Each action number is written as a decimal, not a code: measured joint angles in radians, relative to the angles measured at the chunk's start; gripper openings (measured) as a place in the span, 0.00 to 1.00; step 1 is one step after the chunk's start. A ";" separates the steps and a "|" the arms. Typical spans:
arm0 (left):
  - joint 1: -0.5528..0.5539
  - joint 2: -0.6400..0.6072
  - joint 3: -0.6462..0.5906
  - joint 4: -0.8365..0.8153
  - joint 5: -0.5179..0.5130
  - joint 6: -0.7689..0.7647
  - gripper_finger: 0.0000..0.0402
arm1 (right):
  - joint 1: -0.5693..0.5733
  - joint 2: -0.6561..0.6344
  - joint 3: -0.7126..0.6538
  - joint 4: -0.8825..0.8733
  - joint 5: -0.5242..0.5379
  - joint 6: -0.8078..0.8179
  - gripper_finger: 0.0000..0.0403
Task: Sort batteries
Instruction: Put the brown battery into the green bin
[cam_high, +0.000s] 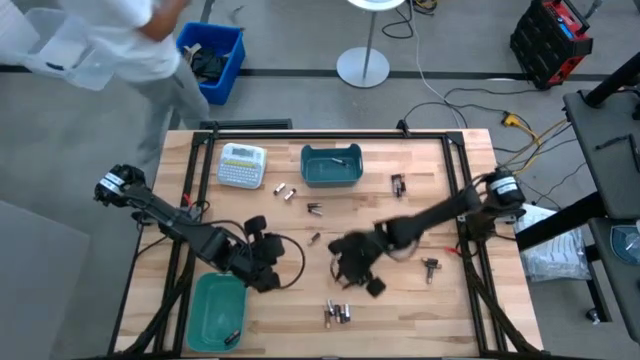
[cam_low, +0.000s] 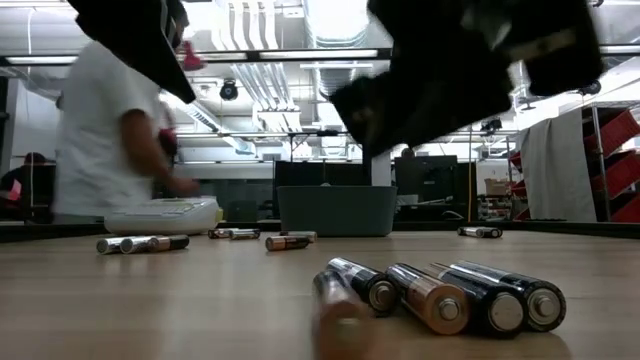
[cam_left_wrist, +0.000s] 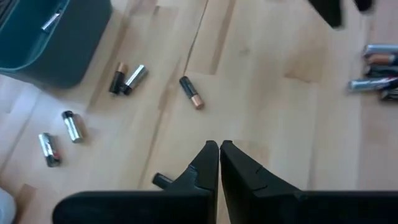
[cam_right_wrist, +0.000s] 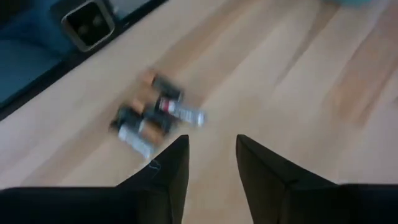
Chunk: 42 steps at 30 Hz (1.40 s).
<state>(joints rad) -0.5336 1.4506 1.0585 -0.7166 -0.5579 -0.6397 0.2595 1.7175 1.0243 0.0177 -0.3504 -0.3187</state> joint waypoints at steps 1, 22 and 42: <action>-0.008 0.000 0.003 0.002 -0.001 -0.014 0.00 | 0.029 0.001 0.007 0.017 0.058 0.009 0.33; -0.234 0.003 0.007 0.064 -0.114 -0.237 0.00 | 0.211 0.331 0.424 -0.251 0.161 -0.054 0.42; -0.239 0.003 0.007 0.132 -0.113 -0.291 0.00 | 0.217 0.442 0.540 -0.321 0.198 -0.129 0.39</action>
<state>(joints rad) -0.7727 1.4536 1.0657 -0.5848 -0.6704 -0.9306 0.4768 2.1597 1.5642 -0.3036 -0.1527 -0.4478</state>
